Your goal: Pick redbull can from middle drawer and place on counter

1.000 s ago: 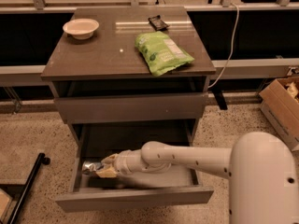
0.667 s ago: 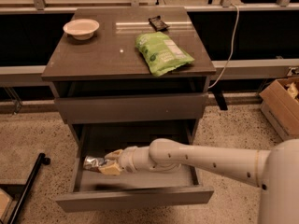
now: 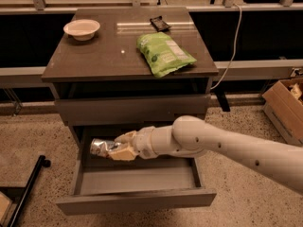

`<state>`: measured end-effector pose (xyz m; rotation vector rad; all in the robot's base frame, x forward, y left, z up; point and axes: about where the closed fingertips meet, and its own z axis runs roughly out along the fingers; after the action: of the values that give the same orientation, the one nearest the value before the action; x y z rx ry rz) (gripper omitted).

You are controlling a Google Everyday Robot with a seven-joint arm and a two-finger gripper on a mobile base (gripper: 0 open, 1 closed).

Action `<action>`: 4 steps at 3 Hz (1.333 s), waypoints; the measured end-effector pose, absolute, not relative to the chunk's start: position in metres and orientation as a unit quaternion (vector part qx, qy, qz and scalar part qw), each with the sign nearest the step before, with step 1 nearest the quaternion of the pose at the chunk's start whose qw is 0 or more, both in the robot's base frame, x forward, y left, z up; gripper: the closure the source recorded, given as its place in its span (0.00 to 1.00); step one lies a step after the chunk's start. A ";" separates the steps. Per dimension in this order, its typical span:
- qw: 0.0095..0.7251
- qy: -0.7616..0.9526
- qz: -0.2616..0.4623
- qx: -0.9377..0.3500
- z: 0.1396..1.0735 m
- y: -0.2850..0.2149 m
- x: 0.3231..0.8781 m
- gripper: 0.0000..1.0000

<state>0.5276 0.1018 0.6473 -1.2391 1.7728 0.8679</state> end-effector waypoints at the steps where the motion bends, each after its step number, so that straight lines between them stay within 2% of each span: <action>1: 0.410 0.686 0.316 -0.511 0.720 0.064 0.555 1.00; 2: 0.413 0.675 0.243 -0.562 0.816 0.009 0.602 1.00; 3: 0.413 0.667 0.205 -0.585 0.870 -0.026 0.630 1.00; 4: 0.436 0.660 0.190 -0.581 0.904 -0.038 0.643 1.00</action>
Offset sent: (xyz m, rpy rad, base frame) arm 0.1093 -0.1367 0.2671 -0.2399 -0.2873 0.1043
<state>0.6429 -0.0381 0.9041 -1.4456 1.6423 0.4736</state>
